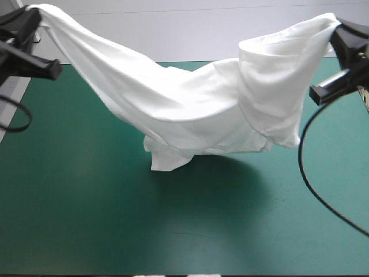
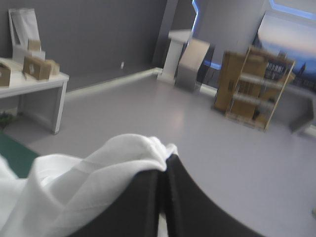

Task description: Fold the cloth

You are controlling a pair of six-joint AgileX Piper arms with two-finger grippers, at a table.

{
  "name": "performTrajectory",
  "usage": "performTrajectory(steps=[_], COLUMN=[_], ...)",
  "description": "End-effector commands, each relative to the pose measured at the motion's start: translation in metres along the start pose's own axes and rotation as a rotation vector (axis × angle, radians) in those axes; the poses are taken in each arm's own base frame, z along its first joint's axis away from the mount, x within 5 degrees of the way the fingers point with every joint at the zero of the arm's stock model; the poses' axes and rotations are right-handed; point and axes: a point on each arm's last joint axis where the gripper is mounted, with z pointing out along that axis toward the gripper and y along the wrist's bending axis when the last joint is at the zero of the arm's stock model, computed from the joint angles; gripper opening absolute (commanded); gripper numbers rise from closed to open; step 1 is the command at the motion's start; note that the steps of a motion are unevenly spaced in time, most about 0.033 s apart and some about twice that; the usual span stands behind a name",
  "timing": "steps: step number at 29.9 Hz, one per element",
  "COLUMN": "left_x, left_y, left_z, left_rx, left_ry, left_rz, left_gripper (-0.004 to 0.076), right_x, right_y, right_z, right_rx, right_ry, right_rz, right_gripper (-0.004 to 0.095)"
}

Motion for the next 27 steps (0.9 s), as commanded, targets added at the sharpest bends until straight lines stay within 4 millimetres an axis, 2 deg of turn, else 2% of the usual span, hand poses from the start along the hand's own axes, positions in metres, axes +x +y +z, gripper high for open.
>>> performTrajectory(steps=[1, 7, 9, 12, 16, 19, 24, 27], left_x=[-0.04, -0.068, -0.073, -0.074, -0.062, -0.041, -0.001, 0.021], left_y=[0.002, 0.0, -0.001, -0.001, -0.002, -0.002, -0.004, -0.004], left_z=[-0.061, -0.134, -0.146, -0.148, -0.122, -0.087, -0.028, 0.007], left_rx=[-0.045, -0.084, -0.083, -0.074, -0.045, -0.011, 0.019, 0.033], left_ry=[-0.236, -0.395, -0.408, -0.388, -0.276, -0.138, 0.028, 0.115], left_rz=[0.024, 0.08, 0.084, 0.087, 0.082, 0.07, 0.052, 0.044], left_gripper=[0.0019, 0.0019, 0.0019, 0.0019, 0.0019, 0.0019, 0.0019, 0.0019], right_x=[-0.044, -0.072, -0.076, -0.075, -0.065, -0.05, -0.008, 0.027], right_y=[0.012, 0.03, 0.033, 0.035, 0.035, 0.031, 0.02, 0.01], right_z=[-0.06, -0.118, -0.125, -0.126, -0.112, -0.093, -0.047, -0.008], right_rx=[0.091, 0.122, 0.112, 0.084, 0.032, 0.009, -0.004, -0.017], right_ry=[-0.27, -0.415, -0.424, -0.402, -0.321, -0.244, -0.092, 0.028], right_rz=[-0.053, -0.118, -0.127, -0.11, -0.06, -0.018, 0.077, 0.134], right_gripper=[-0.0004, -0.0004, -0.0004, -0.0004, -0.0004, -0.0004, -0.0004, -0.0004])
